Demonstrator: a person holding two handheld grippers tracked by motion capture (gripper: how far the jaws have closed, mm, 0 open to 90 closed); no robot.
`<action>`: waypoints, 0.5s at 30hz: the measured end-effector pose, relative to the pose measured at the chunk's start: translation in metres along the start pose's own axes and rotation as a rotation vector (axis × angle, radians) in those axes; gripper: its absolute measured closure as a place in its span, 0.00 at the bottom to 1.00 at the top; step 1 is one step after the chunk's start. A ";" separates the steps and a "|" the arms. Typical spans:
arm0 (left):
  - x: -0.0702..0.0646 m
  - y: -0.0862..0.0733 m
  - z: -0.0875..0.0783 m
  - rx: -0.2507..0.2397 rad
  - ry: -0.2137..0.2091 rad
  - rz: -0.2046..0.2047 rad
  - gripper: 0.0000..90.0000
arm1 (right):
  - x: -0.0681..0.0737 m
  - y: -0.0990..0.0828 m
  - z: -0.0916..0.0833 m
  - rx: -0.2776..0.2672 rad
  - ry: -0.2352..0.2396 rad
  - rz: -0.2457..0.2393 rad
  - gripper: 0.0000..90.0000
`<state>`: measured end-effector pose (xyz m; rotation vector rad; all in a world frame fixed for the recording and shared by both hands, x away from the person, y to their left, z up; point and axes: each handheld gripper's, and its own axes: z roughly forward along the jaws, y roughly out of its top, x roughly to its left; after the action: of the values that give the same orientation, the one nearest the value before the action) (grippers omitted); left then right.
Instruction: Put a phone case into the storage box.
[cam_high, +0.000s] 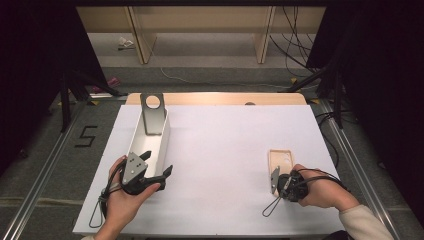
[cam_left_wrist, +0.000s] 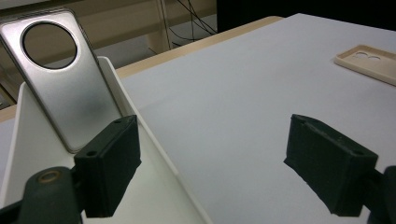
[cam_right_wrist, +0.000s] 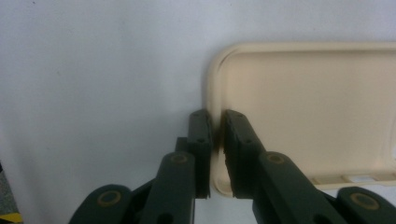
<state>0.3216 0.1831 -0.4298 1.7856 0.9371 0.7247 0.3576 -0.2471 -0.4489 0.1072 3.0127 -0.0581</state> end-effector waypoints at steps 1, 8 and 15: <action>0.000 0.000 0.000 -0.001 0.000 0.000 0.19 | 0.000 0.000 0.000 0.000 0.004 0.002 0.94; 0.000 0.000 0.000 -0.002 0.000 -0.001 0.19 | 0.001 0.000 -0.001 0.007 0.006 -0.001 0.95; 0.000 0.000 0.000 -0.002 0.001 0.000 0.19 | 0.001 0.000 -0.001 0.005 0.010 0.010 0.96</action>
<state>0.3216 0.1832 -0.4297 1.7839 0.9369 0.7257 0.3568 -0.2469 -0.4480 0.1239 3.0220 -0.0639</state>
